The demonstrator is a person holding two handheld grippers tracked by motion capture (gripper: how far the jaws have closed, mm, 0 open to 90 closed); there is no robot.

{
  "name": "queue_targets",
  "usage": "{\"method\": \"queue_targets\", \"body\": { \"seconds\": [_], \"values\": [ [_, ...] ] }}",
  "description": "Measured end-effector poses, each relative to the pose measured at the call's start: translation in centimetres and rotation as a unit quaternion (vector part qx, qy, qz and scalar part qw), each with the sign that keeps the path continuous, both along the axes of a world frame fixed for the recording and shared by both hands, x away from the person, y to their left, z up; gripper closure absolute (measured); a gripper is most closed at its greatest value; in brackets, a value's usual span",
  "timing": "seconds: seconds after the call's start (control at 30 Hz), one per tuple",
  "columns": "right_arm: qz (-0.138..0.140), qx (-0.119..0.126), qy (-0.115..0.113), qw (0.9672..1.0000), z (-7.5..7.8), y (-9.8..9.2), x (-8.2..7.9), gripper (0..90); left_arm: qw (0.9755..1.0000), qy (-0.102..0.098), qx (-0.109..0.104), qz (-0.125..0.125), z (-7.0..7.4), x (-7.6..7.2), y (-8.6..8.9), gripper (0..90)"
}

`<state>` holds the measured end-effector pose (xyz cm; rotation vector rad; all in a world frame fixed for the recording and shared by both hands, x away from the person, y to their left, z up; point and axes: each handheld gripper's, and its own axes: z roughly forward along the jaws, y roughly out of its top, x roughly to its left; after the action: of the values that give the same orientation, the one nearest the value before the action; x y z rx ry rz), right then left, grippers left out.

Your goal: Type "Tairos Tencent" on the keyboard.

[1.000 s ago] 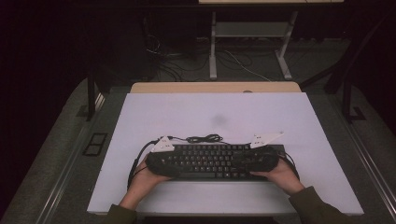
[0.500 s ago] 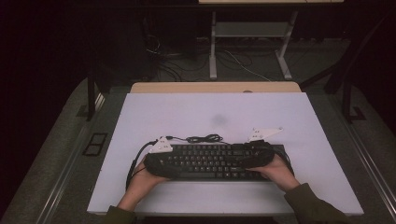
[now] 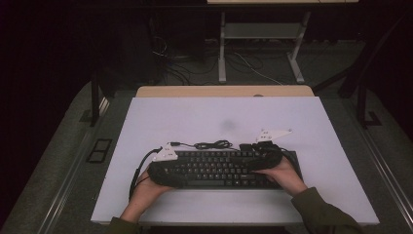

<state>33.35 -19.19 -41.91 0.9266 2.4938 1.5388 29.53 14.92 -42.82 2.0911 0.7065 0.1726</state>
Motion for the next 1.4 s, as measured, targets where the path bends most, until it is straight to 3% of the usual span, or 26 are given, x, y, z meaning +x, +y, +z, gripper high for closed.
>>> {"method": "queue_targets", "body": {
  "seconds": [0.23, 0.67, 0.87, 1.4],
  "values": [
    [0.008, -0.004, 0.0, 1.0, -0.4, 0.5, -0.2, 30.3, 1.0, 0.001, -0.002, 0.005, 0.1, -0.2, 0.4, 38.9],
    [0.012, -0.005, -0.001, 0.9999, -0.5, 0.7, -0.2, 30.3, 0.9999, -0.011, 0.003, 0.009, 0.2, 0.2, 0.6, 75.3],
    [0.013, -0.007, 0.0, 0.9999, -0.5, 0.7, -0.2, 30.3, 0.9999, -0.01, 0.009, 0.007, 0.1, 0.6, 0.5, 86.8],
    [0.014, -0.009, -0.002, 0.9999, -0.6, 0.8, -0.2, 30.5, 0.9995, -0.011, 0.025, 0.015, -0.3, 2.1, 0.1, 89.0]
  ]
}}
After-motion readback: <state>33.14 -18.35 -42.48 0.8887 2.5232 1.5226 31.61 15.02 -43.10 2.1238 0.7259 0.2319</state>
